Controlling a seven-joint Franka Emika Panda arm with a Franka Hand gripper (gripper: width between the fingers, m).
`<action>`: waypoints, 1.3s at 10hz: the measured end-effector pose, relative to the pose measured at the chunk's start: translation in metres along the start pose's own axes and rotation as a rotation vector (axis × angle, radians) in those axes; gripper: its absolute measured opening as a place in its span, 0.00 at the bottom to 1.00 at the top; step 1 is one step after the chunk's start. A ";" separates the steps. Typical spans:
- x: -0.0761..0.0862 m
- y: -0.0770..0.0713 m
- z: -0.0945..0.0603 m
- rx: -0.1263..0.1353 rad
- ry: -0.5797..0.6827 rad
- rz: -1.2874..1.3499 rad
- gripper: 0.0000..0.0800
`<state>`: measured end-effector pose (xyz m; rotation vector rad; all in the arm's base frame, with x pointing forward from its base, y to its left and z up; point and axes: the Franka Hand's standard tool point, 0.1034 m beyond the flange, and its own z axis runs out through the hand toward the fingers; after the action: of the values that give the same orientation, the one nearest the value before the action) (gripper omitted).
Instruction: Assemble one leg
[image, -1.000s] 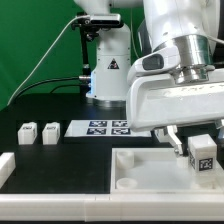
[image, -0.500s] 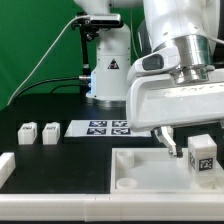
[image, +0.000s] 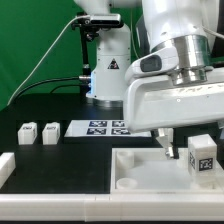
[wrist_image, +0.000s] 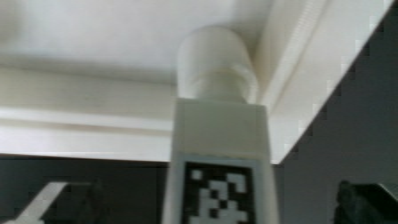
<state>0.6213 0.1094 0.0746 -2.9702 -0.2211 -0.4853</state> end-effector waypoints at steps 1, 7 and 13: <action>0.006 0.000 -0.007 0.019 -0.099 0.011 0.81; 0.014 0.003 -0.006 0.076 -0.415 0.066 0.81; 0.028 0.005 -0.003 0.077 -0.392 0.064 0.66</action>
Offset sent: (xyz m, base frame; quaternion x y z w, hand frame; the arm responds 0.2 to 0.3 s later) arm 0.0083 -0.0122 0.0047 -0.0170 -0.2721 0.0137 0.9620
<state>0.6479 0.1073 0.0860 -2.9554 -0.1745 0.1148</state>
